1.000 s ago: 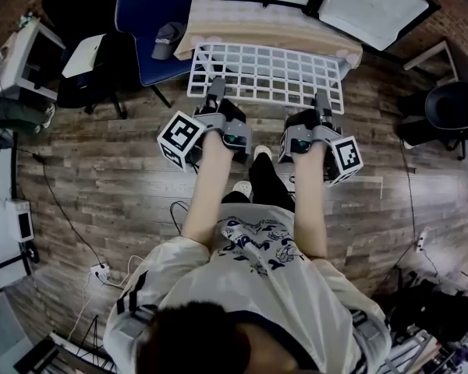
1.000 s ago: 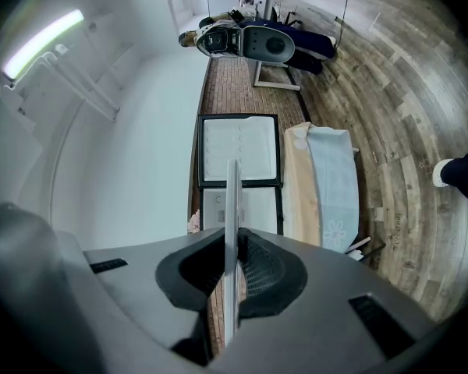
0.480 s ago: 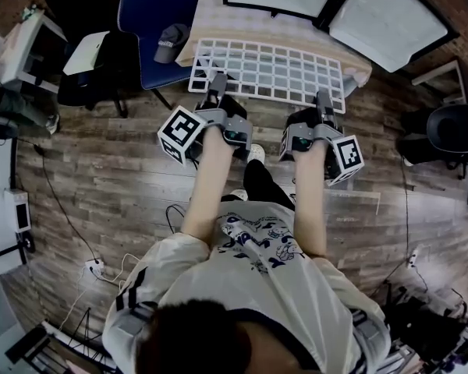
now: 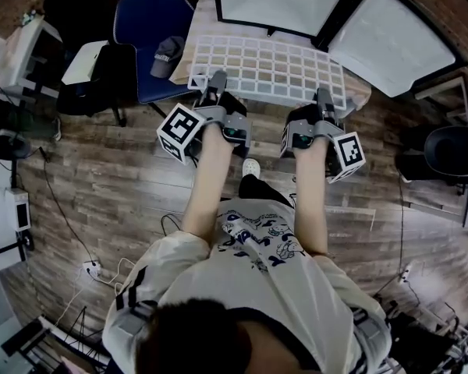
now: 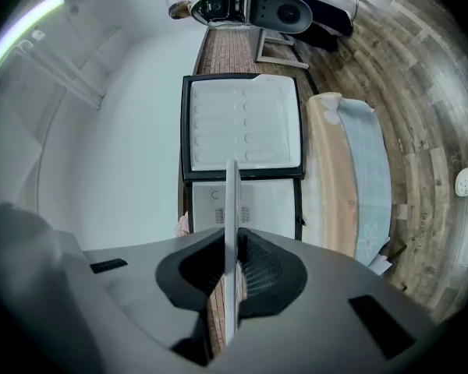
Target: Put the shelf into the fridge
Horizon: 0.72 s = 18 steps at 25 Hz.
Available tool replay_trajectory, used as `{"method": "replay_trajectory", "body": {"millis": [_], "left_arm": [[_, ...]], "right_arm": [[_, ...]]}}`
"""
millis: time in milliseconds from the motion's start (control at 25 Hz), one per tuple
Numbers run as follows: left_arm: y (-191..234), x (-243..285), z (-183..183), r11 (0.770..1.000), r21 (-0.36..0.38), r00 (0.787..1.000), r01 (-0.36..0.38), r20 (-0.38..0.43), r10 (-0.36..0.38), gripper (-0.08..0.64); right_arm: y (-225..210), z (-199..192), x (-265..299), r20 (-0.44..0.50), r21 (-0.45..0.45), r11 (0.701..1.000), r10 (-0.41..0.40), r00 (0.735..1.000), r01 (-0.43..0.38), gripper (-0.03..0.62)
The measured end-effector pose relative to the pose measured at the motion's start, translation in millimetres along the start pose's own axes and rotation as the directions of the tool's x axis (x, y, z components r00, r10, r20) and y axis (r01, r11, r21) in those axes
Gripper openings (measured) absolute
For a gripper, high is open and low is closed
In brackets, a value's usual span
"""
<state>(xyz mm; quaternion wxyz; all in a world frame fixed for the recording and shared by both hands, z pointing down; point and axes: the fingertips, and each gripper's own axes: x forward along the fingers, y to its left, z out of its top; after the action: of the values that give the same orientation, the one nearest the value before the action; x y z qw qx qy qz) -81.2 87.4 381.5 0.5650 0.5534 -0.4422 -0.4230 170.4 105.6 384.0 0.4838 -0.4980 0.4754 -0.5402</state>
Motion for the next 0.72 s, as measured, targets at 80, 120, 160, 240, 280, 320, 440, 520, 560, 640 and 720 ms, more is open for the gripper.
{"method": "replay_trajectory", "body": {"millis": [80, 120, 160, 240, 280, 320, 440, 520, 560, 640, 720], "left_arm": [[0, 17, -3, 1.000, 0.001, 1.000, 0.001, 0.004, -0.001, 0.037], [0, 25, -3, 1.000, 0.002, 1.000, 0.001, 0.007, -0.001, 0.037], [0, 34, -4, 1.000, 0.002, 1.000, 0.001, 0.010, -0.001, 0.037], [2, 49, -3, 1.000, -0.002, 1.000, 0.000, 0.018, 0.000, 0.037], [2, 58, -2, 1.000, -0.004, 1.000, -0.001, 0.020, 0.002, 0.037], [3, 67, -1, 1.000, -0.007, 1.000, -0.003, 0.023, 0.003, 0.037], [7, 92, 4, 1.000, -0.013, 0.999, -0.012, 0.033, 0.012, 0.037], [9, 96, 5, 1.000, -0.015, 0.999, -0.012, 0.039, 0.013, 0.037], [8, 95, 5, 1.000, -0.015, 0.999, -0.011, 0.041, 0.012, 0.037], [8, 94, 5, 1.000, -0.011, 0.999, -0.010, 0.047, 0.010, 0.037], [8, 100, 7, 1.000, -0.013, 0.999, -0.012, 0.049, 0.012, 0.037]], "right_arm": [[1, 7, 17, -0.006, -0.002, 1.000, 0.002, 1.000, -0.002, 0.048], [2, 11, 25, -0.009, -0.004, 1.000, -0.002, 1.000, 0.002, 0.048], [2, 13, 34, -0.012, -0.007, 1.000, -0.007, 1.000, 0.007, 0.049], [3, 18, 51, -0.020, -0.011, 1.000, -0.013, 1.000, 0.013, 0.049], [4, 20, 60, -0.026, -0.012, 1.000, -0.013, 1.000, 0.013, 0.049], [4, 21, 70, -0.033, -0.011, 1.000, -0.011, 0.999, 0.011, 0.048], [2, 23, 99, -0.051, -0.014, 1.000, -0.018, 0.999, 0.018, 0.049], [1, 24, 105, -0.058, -0.018, 0.999, -0.029, 0.998, 0.028, 0.049], [1, 24, 104, -0.062, -0.019, 0.999, -0.029, 0.998, 0.028, 0.049], [2, 23, 105, -0.071, -0.018, 1.000, -0.024, 0.997, 0.023, 0.049], [1, 23, 112, -0.079, -0.011, 1.000, -0.021, 0.997, 0.020, 0.048]]}}
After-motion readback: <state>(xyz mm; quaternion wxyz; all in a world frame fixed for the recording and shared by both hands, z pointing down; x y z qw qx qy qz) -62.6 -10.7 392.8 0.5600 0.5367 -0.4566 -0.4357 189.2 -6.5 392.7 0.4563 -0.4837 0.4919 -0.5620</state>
